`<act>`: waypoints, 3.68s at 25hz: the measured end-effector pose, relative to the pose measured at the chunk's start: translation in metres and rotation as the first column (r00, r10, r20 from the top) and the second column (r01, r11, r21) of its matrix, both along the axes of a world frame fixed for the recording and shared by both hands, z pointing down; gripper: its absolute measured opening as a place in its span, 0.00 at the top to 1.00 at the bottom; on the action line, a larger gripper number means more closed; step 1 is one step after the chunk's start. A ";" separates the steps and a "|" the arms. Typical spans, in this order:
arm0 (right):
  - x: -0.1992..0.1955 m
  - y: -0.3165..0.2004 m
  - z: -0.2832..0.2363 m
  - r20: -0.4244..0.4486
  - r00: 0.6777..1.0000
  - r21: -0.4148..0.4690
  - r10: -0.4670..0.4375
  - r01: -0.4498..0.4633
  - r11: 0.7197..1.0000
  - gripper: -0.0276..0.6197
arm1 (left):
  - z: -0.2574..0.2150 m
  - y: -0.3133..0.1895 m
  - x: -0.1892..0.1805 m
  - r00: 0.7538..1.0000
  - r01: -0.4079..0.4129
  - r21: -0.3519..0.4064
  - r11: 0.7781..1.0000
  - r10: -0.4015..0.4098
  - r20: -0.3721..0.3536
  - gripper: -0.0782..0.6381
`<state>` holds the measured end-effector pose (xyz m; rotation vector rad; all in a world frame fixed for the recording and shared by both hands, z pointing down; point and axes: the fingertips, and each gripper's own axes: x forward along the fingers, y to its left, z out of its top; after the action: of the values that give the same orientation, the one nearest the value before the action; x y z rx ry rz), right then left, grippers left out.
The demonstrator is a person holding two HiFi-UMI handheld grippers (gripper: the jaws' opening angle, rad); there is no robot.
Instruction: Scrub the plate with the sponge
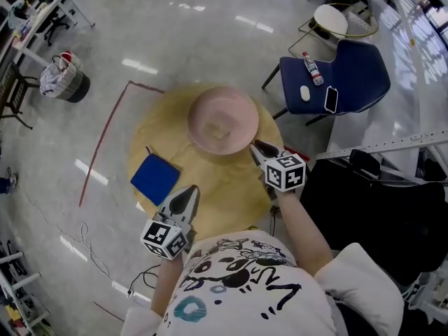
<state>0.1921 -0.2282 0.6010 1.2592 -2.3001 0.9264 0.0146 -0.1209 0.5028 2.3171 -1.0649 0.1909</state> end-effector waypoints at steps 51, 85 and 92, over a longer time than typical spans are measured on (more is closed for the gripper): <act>-0.034 0.156 0.062 -0.187 0.979 -0.294 -0.081 0.023 0.955 0.81 | 0.116 0.042 -0.094 0.987 0.075 -0.267 0.961 -0.033 0.159 0.87; -0.182 0.175 0.048 -0.345 0.598 -0.180 -0.723 0.714 0.677 0.85 | 0.149 0.053 -0.090 0.985 0.115 -0.403 0.908 -0.052 0.165 0.80; -0.198 0.164 0.047 -0.384 0.567 -0.167 -0.729 0.734 0.658 0.87 | 0.149 0.054 -0.088 0.984 0.100 -0.400 0.911 -0.032 0.172 0.80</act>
<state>-0.0059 -0.0637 0.6478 0.3170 -2.1304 0.2845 -0.0738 -0.0672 0.6515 1.9099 -1.0631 0.5323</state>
